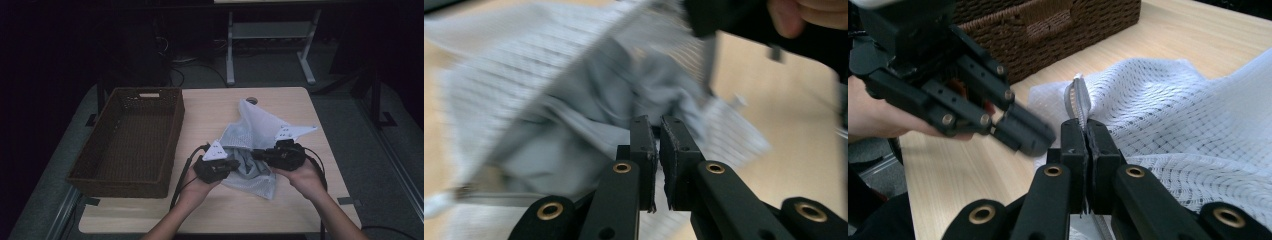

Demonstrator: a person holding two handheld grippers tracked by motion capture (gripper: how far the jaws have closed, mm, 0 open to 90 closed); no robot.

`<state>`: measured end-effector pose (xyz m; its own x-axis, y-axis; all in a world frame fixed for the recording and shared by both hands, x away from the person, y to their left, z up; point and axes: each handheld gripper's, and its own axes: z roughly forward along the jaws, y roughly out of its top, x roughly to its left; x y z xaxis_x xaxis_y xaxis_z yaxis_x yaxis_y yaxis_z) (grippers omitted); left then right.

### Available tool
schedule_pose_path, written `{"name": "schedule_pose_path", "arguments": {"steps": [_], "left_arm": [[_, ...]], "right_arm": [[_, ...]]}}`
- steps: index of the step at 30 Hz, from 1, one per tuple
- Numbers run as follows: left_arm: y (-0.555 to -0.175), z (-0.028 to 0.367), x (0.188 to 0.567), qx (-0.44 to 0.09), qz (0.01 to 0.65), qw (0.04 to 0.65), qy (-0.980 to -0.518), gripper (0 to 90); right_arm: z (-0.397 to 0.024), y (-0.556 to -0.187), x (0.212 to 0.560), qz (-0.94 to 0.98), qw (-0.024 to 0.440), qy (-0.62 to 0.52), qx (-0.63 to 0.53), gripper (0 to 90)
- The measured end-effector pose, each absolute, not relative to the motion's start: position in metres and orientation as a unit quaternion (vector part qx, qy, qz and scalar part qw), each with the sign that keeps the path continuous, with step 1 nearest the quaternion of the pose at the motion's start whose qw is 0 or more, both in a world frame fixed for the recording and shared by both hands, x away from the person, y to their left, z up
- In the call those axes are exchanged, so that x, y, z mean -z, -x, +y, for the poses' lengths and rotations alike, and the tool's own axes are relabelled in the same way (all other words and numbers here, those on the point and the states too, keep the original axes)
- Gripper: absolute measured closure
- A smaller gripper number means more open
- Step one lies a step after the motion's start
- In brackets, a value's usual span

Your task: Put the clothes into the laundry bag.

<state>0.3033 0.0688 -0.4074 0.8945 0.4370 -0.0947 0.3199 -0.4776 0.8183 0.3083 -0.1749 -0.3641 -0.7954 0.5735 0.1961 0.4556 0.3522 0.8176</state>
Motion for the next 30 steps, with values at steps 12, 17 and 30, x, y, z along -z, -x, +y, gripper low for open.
{"name": "schedule_pose_path", "arguments": {"steps": [12, 17, 30], "left_arm": [[-0.298, 0.045, 0.436, -0.039, 0.197, 0.405, -0.892, 54.2], [-0.309, 0.034, 0.448, -0.055, 0.235, 0.387, -0.890, 45.0], [-0.339, 0.025, 0.432, -0.188, 0.280, 0.465, -0.819, 89.8]], "right_arm": [[-0.181, -0.310, 0.364, 0.815, 0.063, -0.320, -0.478, 87.1], [-0.178, -0.309, 0.362, 0.816, 0.064, -0.318, -0.478, 87.2], [-0.180, -0.303, 0.350, 0.805, 0.074, -0.317, -0.496, 87.7]]}}
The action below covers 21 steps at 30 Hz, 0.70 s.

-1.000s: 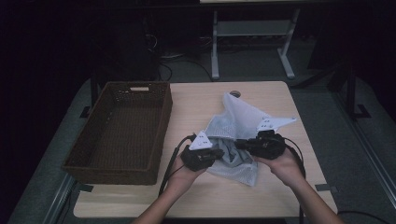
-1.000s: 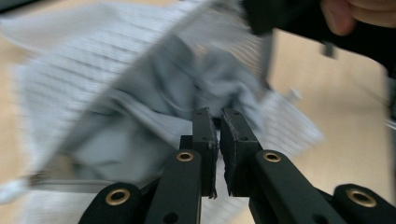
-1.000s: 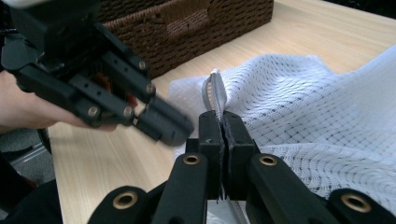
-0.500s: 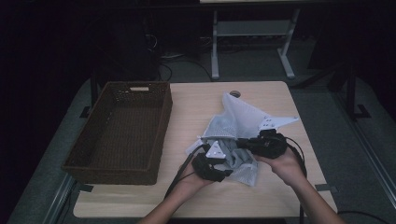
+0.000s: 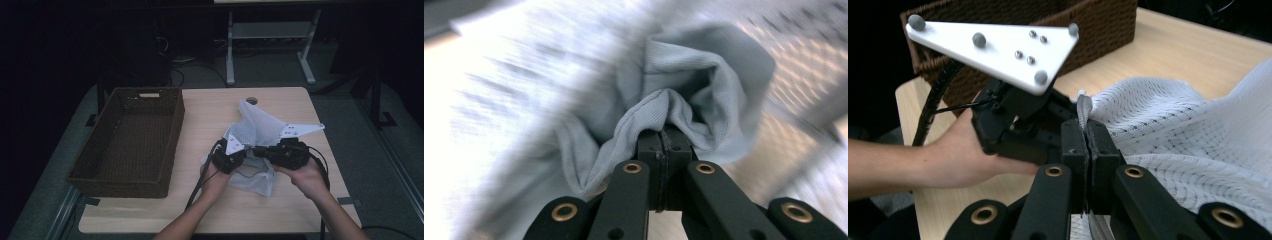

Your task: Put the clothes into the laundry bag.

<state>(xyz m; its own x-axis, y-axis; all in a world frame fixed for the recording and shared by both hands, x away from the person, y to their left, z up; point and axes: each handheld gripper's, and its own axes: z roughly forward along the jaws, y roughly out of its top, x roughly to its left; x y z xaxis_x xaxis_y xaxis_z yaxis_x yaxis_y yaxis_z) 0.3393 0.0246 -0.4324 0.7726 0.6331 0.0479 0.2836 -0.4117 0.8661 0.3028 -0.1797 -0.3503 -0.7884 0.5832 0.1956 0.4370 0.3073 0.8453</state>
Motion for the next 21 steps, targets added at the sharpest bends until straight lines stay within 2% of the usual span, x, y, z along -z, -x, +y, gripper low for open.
{"name": "schedule_pose_path", "arguments": {"steps": [2, 8, 11, 15, 21], "left_arm": [[-0.344, 0.026, 0.432, -0.205, 0.289, 0.472, -0.808, 89.8], [-0.359, 0.023, 0.447, -0.212, 0.330, 0.489, -0.779, 89.7], [-0.362, 0.016, 0.456, -0.190, 0.334, 0.500, -0.776, 89.7], [-0.358, 0.012, 0.459, -0.152, 0.309, 0.524, -0.779, 89.5], [-0.353, 0.007, 0.456, -0.127, 0.279, 0.564, -0.767, 89.4]], "right_arm": [[-0.180, -0.301, 0.346, 0.799, 0.079, -0.319, -0.503, 87.9], [-0.176, -0.297, 0.336, 0.788, 0.080, -0.317, -0.523, 88.1], [-0.172, -0.296, 0.334, 0.787, 0.081, -0.311, -0.527, 88.1], [-0.174, -0.302, 0.338, 0.784, 0.084, -0.321, -0.525, 88.1], [-0.178, -0.310, 0.346, 0.775, 0.081, -0.341, -0.526, 88.0]]}}
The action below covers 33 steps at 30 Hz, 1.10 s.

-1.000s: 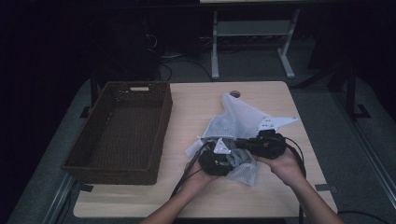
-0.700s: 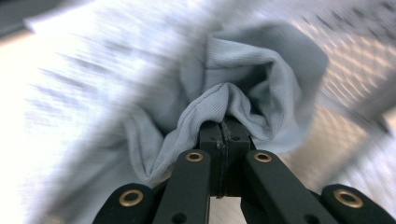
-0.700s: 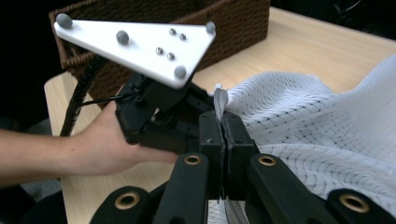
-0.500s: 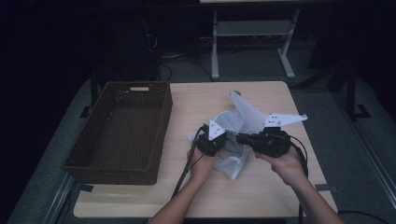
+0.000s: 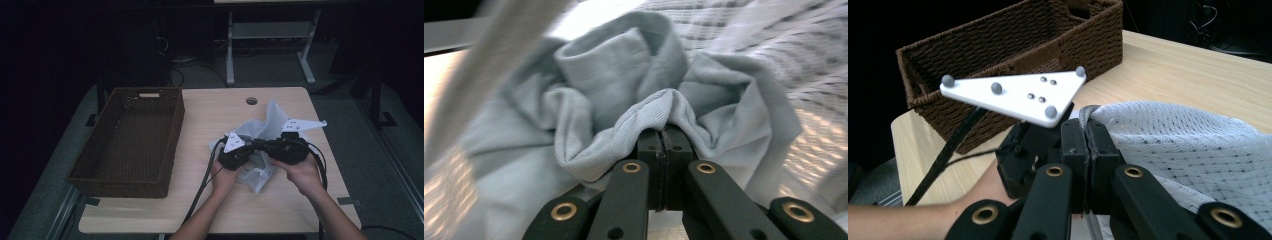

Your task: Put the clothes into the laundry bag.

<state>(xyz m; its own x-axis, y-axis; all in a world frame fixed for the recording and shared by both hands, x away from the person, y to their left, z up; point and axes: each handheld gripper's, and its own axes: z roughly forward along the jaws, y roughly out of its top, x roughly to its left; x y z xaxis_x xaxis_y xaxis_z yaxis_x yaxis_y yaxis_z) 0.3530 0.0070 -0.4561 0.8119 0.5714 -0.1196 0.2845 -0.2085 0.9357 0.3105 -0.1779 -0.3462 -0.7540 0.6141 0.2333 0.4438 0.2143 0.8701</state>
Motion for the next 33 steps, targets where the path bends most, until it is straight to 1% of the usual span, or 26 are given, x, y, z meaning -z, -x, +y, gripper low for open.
{"name": "schedule_pose_path", "arguments": {"steps": [2, 4, 7, 11, 13, 14, 18, 20, 23, 28, 30, 32, 33], "left_arm": [[-0.354, 0.000, 0.463, -0.120, 0.274, 0.557, -0.775, 89.1], [-0.358, -0.006, 0.473, -0.102, 0.276, 0.542, -0.787, 88.5], [-0.358, -0.007, 0.473, -0.094, 0.275, 0.539, -0.791, 86.5], [-0.354, 0.004, 0.460, -0.100, 0.275, 0.531, -0.795, 66.3], [-0.352, 0.015, 0.451, -0.093, 0.274, 0.519, -0.805, 59.4], [-0.349, 0.022, 0.445, -0.093, 0.271, 0.512, -0.810, 57.9], [-0.342, 0.050, 0.424, -0.103, 0.264, 0.496, -0.821, 55.4], [-0.339, 0.064, 0.414, -0.123, 0.260, 0.486, -0.825, 54.9], [-0.340, 0.079, 0.403, -0.145, 0.263, 0.487, -0.820, 53.0], [-0.347, 0.082, 0.398, -0.150, 0.259, 0.488, -0.820, 50.1], [-0.352, 0.080, 0.398, -0.130, 0.262, 0.504, -0.813, 49.8], [-0.357, 0.076, 0.399, -0.125, 0.260, 0.505, -0.813, 51.6], [-0.359, 0.074, 0.399, -0.122, 0.256, 0.506, -0.814, 54.6]], "right_arm": [[-0.177, -0.311, 0.346, 0.773, 0.084, -0.342, -0.527, 88.0], [-0.177, -0.311, 0.347, 0.775, 0.087, -0.342, -0.525, 88.0], [-0.178, -0.313, 0.351, 0.777, 0.092, -0.346, -0.518, 87.9], [-0.181, -0.314, 0.355, 0.778, 0.092, -0.347, -0.515, 87.8], [-0.183, -0.314, 0.355, 0.778, 0.093, -0.349, -0.514, 87.8], [-0.184, -0.314, 0.356, 0.778, 0.093, -0.349, -0.513, 87.8], [-0.186, -0.314, 0.359, 0.784, 0.090, -0.349, -0.505, 87.7], [-0.185, -0.314, 0.361, 0.788, 0.093, -0.345, -0.502, 87.7], [-0.179, -0.314, 0.367, 0.802, 0.082, -0.337, -0.487, 87.4], [-0.165, -0.311, 0.383, 0.826, 0.070, -0.322, -0.457, 87.1], [-0.161, -0.311, 0.390, 0.836, 0.063, -0.318, -0.443, 87.1], [-0.158, -0.311, 0.399, 0.845, 0.057, -0.316, -0.429, 87.0], [-0.156, -0.311, 0.403, 0.848, 0.054, -0.316, -0.423, 87.1]]}}
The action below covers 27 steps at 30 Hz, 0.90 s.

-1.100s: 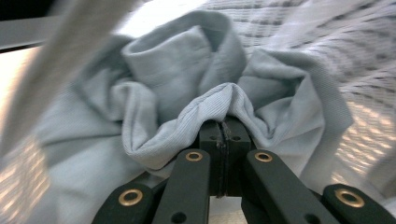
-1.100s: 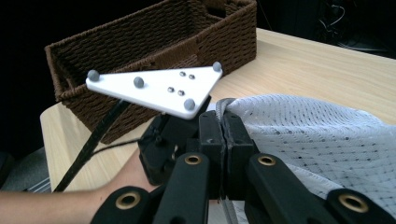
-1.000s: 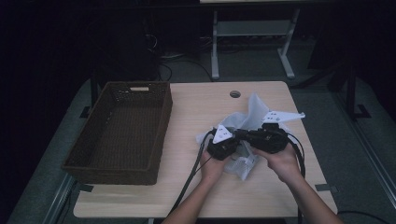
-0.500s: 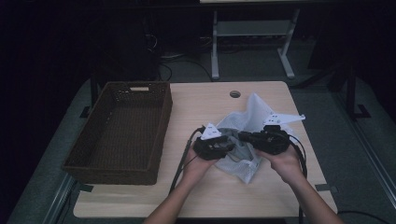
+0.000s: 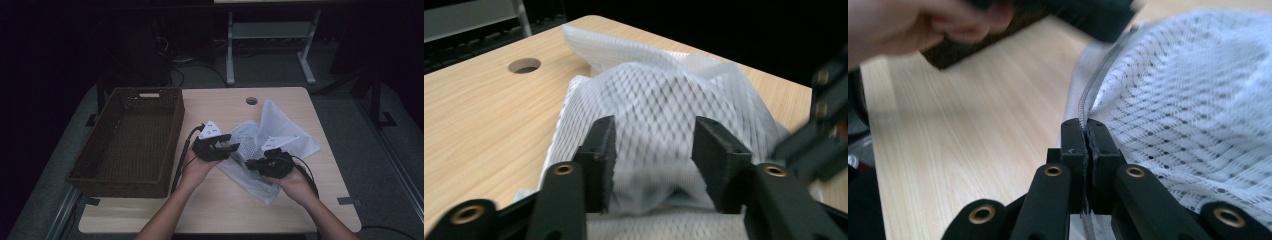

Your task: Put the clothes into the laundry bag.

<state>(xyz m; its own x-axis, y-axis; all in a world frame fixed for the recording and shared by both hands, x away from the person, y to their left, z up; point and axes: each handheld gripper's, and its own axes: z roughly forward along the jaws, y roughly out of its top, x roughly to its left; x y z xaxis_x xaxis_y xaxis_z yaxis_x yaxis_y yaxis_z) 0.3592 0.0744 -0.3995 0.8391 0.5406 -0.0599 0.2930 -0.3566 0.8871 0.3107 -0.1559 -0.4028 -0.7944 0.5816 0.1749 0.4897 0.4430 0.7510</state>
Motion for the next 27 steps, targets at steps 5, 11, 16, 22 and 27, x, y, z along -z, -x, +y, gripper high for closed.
{"name": "schedule_pose_path", "arguments": {"steps": [5, 11, 16, 22, 27], "left_arm": [[-0.370, 0.058, 0.416, -0.082, 0.247, 0.475, -0.841, 73.5], [-0.371, 0.052, 0.434, -0.070, 0.244, 0.429, -0.867, 77.2], [-0.373, 0.051, 0.440, -0.062, 0.244, 0.415, -0.874, 76.9], [-0.364, 0.046, 0.438, -0.054, 0.223, 0.414, -0.881, 73.7], [-0.352, 0.049, 0.436, -0.043, 0.213, 0.419, -0.882, 72.4]], "right_arm": [[-0.148, -0.310, 0.425, 0.871, 0.045, -0.311, -0.378, 87.1], [-0.155, -0.320, 0.448, 0.893, 0.065, -0.316, -0.314, 87.1], [-0.175, -0.334, 0.448, 0.903, 0.125, -0.314, -0.265, 86.9], [-0.209, -0.348, 0.441, 0.892, 0.104, -0.312, -0.310, 75.9], [-0.233, -0.336, 0.424, 0.870, 0.068, -0.306, -0.380, 69.8]]}}
